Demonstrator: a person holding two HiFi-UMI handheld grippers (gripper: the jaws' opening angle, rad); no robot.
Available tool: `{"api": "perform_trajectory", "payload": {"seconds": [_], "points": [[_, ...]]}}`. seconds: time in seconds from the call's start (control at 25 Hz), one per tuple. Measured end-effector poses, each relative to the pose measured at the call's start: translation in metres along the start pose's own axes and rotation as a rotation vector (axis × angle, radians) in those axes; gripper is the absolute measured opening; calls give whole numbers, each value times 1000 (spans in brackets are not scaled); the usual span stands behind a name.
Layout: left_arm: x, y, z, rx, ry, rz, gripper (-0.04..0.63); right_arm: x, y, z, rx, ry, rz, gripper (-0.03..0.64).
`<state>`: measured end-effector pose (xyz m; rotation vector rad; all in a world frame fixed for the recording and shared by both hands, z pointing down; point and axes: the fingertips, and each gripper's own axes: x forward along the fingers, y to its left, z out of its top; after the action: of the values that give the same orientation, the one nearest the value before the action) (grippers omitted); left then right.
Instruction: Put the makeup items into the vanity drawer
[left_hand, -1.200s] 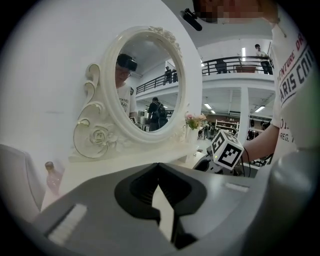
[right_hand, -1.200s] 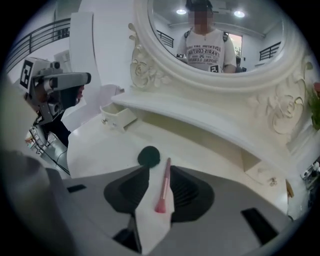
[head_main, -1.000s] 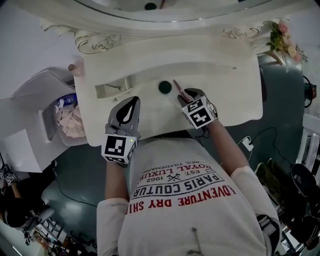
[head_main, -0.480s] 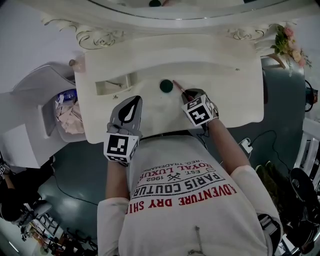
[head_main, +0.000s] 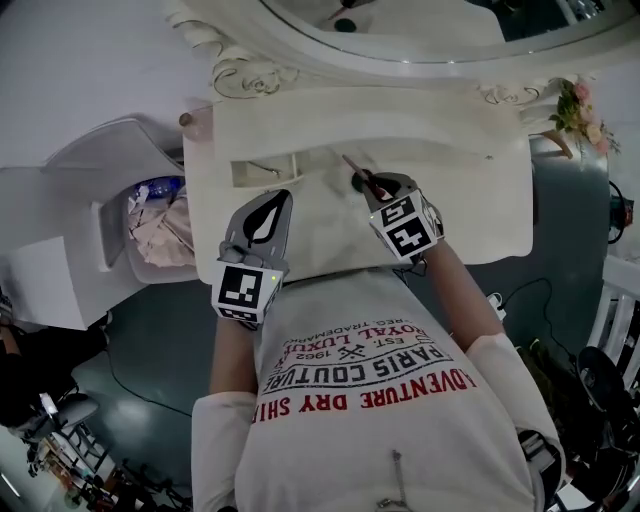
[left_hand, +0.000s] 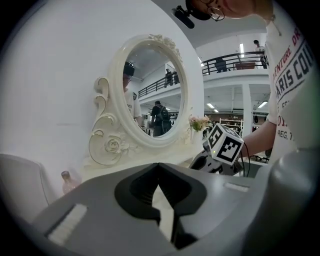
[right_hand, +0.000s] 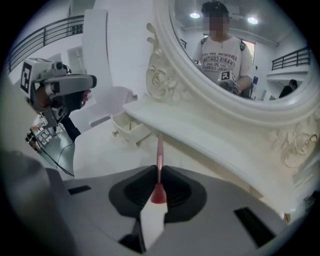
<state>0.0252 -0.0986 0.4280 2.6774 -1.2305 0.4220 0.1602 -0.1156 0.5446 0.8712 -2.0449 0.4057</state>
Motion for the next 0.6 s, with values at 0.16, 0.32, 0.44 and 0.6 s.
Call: {"api": "perform_trajectory", "payload": {"seconds": [0.16, 0.32, 0.44, 0.6], "points": [[-26, 25, 2, 0, -18, 34, 11, 9, 27, 42, -99, -53, 38, 51], [-51, 52, -1, -23, -26, 81, 11, 23, 52, 76, -178, -74, 69, 51], [-70, 72, -8, -35, -24, 112, 11, 36, 68, 101, -218, -75, 92, 51], [-90, 96, -18, -48, -20, 150, 11, 56, 88, 120, -263, -56, 112, 51]]}}
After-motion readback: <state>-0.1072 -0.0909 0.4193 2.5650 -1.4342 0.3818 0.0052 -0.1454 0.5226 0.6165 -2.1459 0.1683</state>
